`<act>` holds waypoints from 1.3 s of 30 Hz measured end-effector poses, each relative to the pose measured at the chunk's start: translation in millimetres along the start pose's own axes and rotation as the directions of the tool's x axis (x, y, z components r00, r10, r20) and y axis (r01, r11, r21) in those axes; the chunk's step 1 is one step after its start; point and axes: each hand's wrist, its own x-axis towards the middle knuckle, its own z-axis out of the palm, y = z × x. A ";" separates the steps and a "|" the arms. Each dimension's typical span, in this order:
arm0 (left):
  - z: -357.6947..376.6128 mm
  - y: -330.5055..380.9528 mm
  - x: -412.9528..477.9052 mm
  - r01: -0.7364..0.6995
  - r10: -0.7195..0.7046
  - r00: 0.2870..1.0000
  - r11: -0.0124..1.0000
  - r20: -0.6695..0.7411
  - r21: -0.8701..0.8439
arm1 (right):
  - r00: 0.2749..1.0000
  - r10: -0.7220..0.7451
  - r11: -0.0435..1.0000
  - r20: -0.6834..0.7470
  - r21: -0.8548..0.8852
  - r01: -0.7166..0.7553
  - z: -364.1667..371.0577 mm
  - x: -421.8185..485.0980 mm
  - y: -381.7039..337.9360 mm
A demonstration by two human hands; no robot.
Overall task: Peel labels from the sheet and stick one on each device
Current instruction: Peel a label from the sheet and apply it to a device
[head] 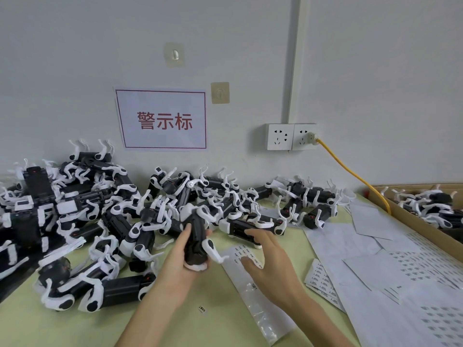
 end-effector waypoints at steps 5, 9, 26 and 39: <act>-5.3 -0.4 1.7 -0.050 0.053 0.996 0.998 -0.074 0.045 | 0.981 0.100 0.952 0.169 -0.301 -0.045 4.8 -0.4 4.2; -0.3 1.0 1.7 0.069 -0.068 0.996 0.998 -0.055 0.014 | 0.954 0.115 0.936 0.276 -0.353 -0.011 10.4 -4.8 9.9; -7.2 -2.5 3.9 0.086 -0.086 0.996 0.996 0.001 -0.033 | 0.993 0.063 0.991 0.102 -0.122 -0.050 3.1 2.2 6.7; -4.3 -10.0 -2.0 0.094 -0.112 0.924 0.993 0.366 0.066 | 0.987 -0.123 0.992 -0.099 -0.045 0.119 1.9 2.4 0.5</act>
